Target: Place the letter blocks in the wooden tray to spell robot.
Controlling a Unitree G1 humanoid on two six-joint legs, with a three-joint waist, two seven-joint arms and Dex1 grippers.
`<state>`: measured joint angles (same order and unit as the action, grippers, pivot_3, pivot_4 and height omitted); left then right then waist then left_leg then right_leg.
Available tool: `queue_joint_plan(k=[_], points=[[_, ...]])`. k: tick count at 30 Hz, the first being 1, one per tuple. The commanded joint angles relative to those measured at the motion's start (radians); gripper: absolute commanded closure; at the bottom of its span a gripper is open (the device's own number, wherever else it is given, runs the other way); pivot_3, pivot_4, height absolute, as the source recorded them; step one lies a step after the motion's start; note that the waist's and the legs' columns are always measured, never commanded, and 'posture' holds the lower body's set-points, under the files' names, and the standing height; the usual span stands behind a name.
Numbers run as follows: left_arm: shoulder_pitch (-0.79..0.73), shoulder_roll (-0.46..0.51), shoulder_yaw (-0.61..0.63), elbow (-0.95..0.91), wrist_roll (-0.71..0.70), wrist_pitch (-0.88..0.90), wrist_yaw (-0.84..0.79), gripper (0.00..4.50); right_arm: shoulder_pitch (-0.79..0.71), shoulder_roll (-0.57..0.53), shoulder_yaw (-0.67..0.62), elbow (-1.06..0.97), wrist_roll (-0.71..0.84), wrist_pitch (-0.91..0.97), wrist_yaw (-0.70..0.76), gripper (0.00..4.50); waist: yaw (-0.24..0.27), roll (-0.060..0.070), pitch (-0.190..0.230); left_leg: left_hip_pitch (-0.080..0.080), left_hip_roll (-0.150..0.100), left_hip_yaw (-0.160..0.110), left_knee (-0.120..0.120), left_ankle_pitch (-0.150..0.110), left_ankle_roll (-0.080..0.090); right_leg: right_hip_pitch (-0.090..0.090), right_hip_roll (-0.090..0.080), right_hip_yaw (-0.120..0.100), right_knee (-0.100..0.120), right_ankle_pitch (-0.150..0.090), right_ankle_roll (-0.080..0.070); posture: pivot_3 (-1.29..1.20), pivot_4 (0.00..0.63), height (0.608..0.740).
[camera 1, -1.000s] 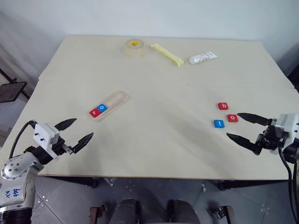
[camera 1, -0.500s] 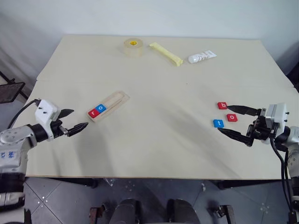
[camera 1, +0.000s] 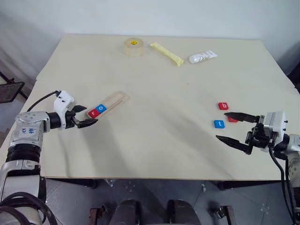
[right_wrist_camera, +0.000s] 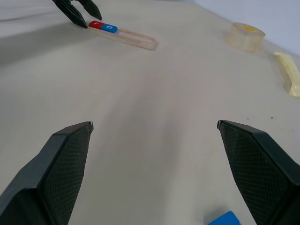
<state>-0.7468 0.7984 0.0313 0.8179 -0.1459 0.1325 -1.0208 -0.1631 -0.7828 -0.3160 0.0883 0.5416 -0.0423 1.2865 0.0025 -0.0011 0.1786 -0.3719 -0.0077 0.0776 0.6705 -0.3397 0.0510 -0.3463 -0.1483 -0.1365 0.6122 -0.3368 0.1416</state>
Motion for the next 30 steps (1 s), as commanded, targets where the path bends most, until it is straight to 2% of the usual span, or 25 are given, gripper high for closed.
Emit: queue_joint_plan(k=[1, 9, 25, 30], points=[[-0.045, -0.004, -0.012, 0.052, 0.032, -0.037, -0.017, 0.00, 0.013, 0.003, -0.036, -0.042, 0.028, -0.005, -0.014, 0.05, 0.000, 0.000, 0.000, 0.000, 0.000, 0.000, 0.000, 0.000, 0.000, 0.000, 0.000, 0.000, 0.000, 0.000, 0.000, 0.00, 0.150, 0.740], [-0.092, -0.016, -0.049, 0.133, 0.094, -0.049, -0.041, 0.00, 0.042, 0.002, -0.046, -0.062, 0.032, -0.006, -0.031, 0.05, 0.000, 0.000, 0.000, 0.000, 0.000, 0.000, 0.002, 0.000, 0.000, 0.000, 0.000, 0.000, 0.001, 0.000, 0.000, 0.00, 0.150, 0.740], [-0.080, -0.020, -0.078, 0.127, 0.135, 0.000, -0.070, 0.00, 0.036, 0.006, -0.023, -0.066, 0.021, -0.005, -0.050, 0.05, -0.001, 0.000, 0.000, 0.000, 0.000, -0.001, 0.005, 0.000, 0.000, 0.000, -0.001, 0.001, 0.006, 0.000, 0.000, 0.00, 0.150, 0.740], [-0.068, -0.032, -0.064, 0.120, 0.128, 0.004, -0.051, 1.05, 0.028, 0.007, -0.017, -0.063, 0.016, -0.004, -0.057, 0.00, -0.002, 0.000, 0.000, 0.001, 0.000, -0.001, 0.006, 0.000, 0.000, 0.000, -0.001, 0.001, 0.007, 0.000, 0.000, 0.00, 0.150, 0.740]])
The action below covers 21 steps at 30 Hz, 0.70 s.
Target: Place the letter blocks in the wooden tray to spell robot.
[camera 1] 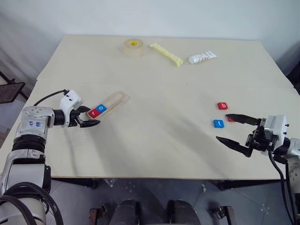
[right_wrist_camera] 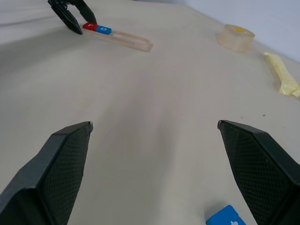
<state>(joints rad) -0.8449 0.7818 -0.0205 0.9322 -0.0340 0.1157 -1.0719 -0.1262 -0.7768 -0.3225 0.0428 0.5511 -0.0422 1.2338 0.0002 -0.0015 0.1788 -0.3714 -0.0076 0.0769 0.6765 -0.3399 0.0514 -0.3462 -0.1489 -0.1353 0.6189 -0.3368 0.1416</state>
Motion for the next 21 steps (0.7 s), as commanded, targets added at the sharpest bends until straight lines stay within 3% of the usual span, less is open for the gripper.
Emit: queue_joint_plan(k=[1, 7, 14, 21], points=[[0.029, -0.018, -0.009, 0.006, 0.013, 0.020, 0.000, 1.09, -0.009, 0.002, -0.010, -0.017, 0.006, -0.004, -0.005, 0.00, 0.001, 0.000, 0.000, 0.000, 0.000, 0.000, 0.000, 0.000, 0.000, 0.000, 0.000, 0.000, 0.000, 0.000, 0.000, 0.00, 0.150, 0.740], [0.038, -0.046, -0.008, -0.133, -0.035, -0.051, -0.113, 1.09, 0.002, 0.003, -0.013, -0.034, 0.008, 0.003, -0.016, 0.00, 0.011, 0.000, 0.000, -0.001, 0.000, -0.001, 0.003, -0.001, 0.001, 0.000, 0.000, 0.000, 0.001, 0.000, 0.000, 0.00, 0.150, 0.740], [0.031, -0.118, -0.075, -0.402, -0.045, 0.092, -0.157, 1.09, -0.001, -0.002, -0.011, -0.028, 0.004, 0.004, -0.015, 0.00, 0.023, -0.001, 0.001, -0.005, 0.000, -0.003, 0.006, -0.001, 0.001, 0.000, 0.000, 0.000, 0.001, 0.000, 0.000, 0.00, 0.150, 0.740], [-0.019, -0.212, -0.178, -0.538, 0.003, 0.117, -0.148, 1.09, 0.029, -0.002, -0.019, -0.040, 0.003, 0.002, -0.014, 0.00, 0.025, -0.002, 0.001, -0.005, 0.000, -0.003, 0.006, -0.001, 0.001, 0.000, 0.000, -0.001, 0.000, 0.000, 0.000, 0.00, 0.150, 0.740]])
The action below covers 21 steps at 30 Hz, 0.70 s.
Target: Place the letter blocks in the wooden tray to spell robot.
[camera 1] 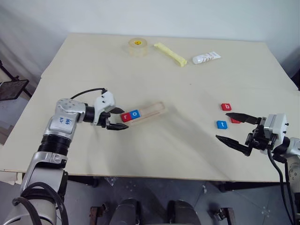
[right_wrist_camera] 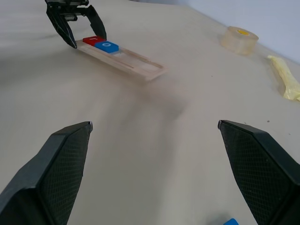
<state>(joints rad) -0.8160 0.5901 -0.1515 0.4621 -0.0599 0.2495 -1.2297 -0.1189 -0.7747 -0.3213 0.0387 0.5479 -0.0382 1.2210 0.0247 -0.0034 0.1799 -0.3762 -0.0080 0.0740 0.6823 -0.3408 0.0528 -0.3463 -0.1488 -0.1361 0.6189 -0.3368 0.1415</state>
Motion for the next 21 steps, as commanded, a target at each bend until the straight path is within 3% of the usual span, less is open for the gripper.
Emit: queue_joint_plan(k=[1, 21], points=[[-0.066, -0.038, -0.079, -0.071, 0.056, -0.009, 0.020, 1.09, 0.036, -0.004, -0.025, -0.040, 0.006, -0.006, 0.001, 0.00, 0.003, 0.000, 0.000, 0.000, 0.000, 0.000, 0.000, 0.000, 0.000, 0.000, 0.000, 0.000, 0.000, 0.000, 0.000, 0.00, 0.150, 0.740], [-0.012, -0.218, -0.291, -0.299, 0.143, 0.145, 0.116, 1.09, 0.270, 0.000, -0.162, -0.157, 0.021, -0.006, -0.056, 0.00, 0.003, 0.000, 0.000, -0.001, -0.001, -0.003, 0.000, 0.000, 0.000, 0.005, 0.001, 0.000, -0.008, 0.000, 0.001, 0.00, 0.150, 0.740]])
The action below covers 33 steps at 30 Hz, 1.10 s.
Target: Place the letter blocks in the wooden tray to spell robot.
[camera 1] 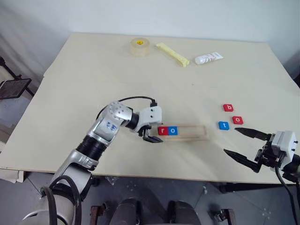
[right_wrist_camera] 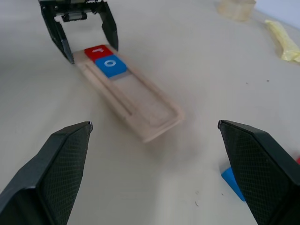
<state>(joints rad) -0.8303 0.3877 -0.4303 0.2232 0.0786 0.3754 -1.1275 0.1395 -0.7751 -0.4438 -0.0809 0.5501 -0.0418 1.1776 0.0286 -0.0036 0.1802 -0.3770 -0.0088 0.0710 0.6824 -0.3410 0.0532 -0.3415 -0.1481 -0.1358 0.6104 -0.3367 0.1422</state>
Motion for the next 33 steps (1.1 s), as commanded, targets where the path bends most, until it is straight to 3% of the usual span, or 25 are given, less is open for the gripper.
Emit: queue_joint_plan(k=[1, 2, 5, 6, 13, 21, 23, 26, 33], points=[[0.003, -0.025, -0.016, -0.057, 0.011, 0.027, 0.030, 1.09, 0.016, 0.001, -0.042, -0.042, 0.019, -0.002, -0.017, 0.00, 0.000, 0.000, 0.000, 0.000, 0.000, 0.000, 0.000, 0.000, 0.000, 0.000, 0.000, 0.000, 0.000, 0.000, 0.000, 0.00, 0.150, 0.740], [0.002, -0.032, -0.019, -0.053, 0.017, 0.033, 0.041, 1.09, 0.021, 0.002, -0.044, -0.046, 0.019, -0.002, -0.021, 0.00, 0.000, 0.000, 0.000, 0.000, 0.000, 0.000, 0.000, 0.000, 0.000, 0.000, 0.000, 0.000, 0.000, 0.000, 0.000, 0.00, 0.150, 0.740], [0.002, -0.042, -0.022, -0.052, 0.018, 0.040, 0.052, 0.06, 0.033, 0.004, -0.050, -0.060, 0.024, 0.001, -0.035, 0.00, 0.000, 0.000, 0.000, 0.000, 0.000, 0.000, 0.000, 0.000, 0.000, 0.000, 0.000, 0.000, 0.000, 0.000, 0.000, 0.00, 0.150, 0.740], [0.001, -0.042, -0.025, -0.052, 0.017, 0.033, 0.050, 0.02, 0.038, 0.004, -0.051, -0.064, 0.025, 0.001, -0.038, 0.00, 0.000, 0.000, 0.000, 0.000, 0.000, 0.000, 0.000, 0.000, 0.000, 0.000, 0.000, 0.000, 0.000, 0.000, 0.000, 0.00, 0.150, 0.740], [0.004, -0.052, -0.013, -0.068, 0.001, 0.011, 0.059, 0.02, 0.058, 0.003, -0.059, -0.080, 0.028, 0.004, -0.054, 0.00, 0.001, 0.000, 0.000, 0.000, 0.000, 0.000, 0.000, 0.000, 0.000, 0.000, 0.000, 0.000, 0.000, 0.000, 0.000, 0.00, 0.150, 0.740], [0.033, -0.006, 0.181, -0.141, -0.179, 0.004, 0.034, 0.02, 0.102, 0.020, -0.103, -0.119, 0.053, 0.052, -0.120, 0.00, -0.002, 0.000, 0.000, 0.000, 0.000, -0.002, 0.000, 0.000, 0.000, 0.001, 0.000, 0.001, 0.000, 0.000, 0.000, 0.00, 0.150, 0.740], [0.030, -0.007, 0.275, -0.109, -0.227, -0.026, 0.082, 0.02, 0.116, 0.042, -0.114, -0.136, 0.061, 0.088, -0.173, 0.00, -0.001, 0.000, 0.000, 0.000, 0.000, -0.002, 0.000, 0.000, 0.000, 0.001, 0.000, 0.001, 0.000, 0.000, 0.000, 0.00, 0.150, 0.740], [0.035, -0.015, 0.422, -0.037, -0.289, -0.214, 0.149, 0.02, 0.125, 0.092, -0.116, -0.169, 0.045, 0.161, -0.308, 0.00, -0.002, 0.000, 0.000, 0.000, 0.000, -0.003, 0.000, 0.000, 0.000, 0.001, 0.000, 0.001, 0.000, 0.000, 0.000, 0.00, 0.150, 0.740], [0.167, 0.044, 0.472, -0.035, -0.386, -0.306, 0.021, 0.02, 0.106, 0.156, -0.100, -0.181, -0.009, 0.227, -0.481, 0.00, -0.002, 0.001, -0.001, 0.000, 0.000, -0.003, 0.000, 0.000, 0.000, 0.001, 0.000, 0.000, 0.001, 0.000, 0.000, 0.00, 0.150, 0.740]])
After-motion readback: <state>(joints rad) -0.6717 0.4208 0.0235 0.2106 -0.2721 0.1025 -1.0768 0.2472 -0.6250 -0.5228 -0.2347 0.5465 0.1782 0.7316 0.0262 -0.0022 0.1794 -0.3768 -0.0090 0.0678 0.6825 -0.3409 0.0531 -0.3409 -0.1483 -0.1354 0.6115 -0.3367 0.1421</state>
